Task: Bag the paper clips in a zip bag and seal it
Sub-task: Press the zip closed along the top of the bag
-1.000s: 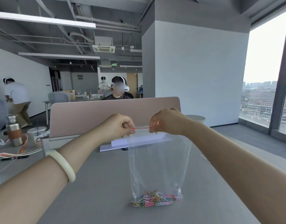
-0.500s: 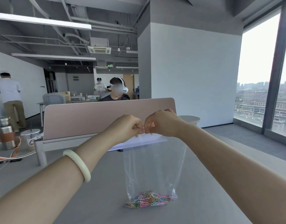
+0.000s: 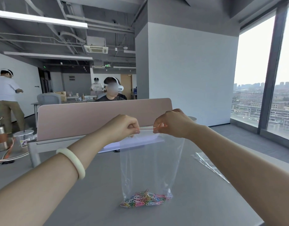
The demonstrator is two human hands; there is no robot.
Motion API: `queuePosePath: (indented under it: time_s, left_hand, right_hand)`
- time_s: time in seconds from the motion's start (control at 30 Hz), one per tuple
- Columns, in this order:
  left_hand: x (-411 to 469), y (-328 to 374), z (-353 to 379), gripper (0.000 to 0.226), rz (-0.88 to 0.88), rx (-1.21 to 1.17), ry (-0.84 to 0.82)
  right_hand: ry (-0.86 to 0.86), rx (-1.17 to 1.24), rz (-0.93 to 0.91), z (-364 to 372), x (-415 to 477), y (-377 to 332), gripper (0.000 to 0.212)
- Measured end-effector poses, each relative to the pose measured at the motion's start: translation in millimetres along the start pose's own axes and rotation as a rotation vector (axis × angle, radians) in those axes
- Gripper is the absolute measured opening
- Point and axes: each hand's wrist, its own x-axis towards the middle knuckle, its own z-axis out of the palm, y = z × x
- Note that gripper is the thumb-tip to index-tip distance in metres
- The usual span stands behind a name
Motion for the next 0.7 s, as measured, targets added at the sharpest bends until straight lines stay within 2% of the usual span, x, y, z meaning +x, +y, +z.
queuePosePath:
  time_s: [0.2, 0.43, 0.7]
  left_hand:
    - [-4.7, -4.2, -2.0, 0.010, -0.025, -0.026, 0.002]
    - [-4.0, -8.0, -3.3, 0.008, -0.032, -0.006, 0.005]
    - [-4.9, -7.7, -5.8, 0.018, -0.036, 0.026, 0.010]
  right_hand:
    - [0.001, -0.050, -0.004, -3.7, -9.3, 9.8, 0.018]
    - [-0.071, -0.159, 0.028, -6.2, -15.3, 15.4, 0.024]
    - [-0.093, -0.300, 0.038, -6.8, -24.4, 35.2, 0.024]
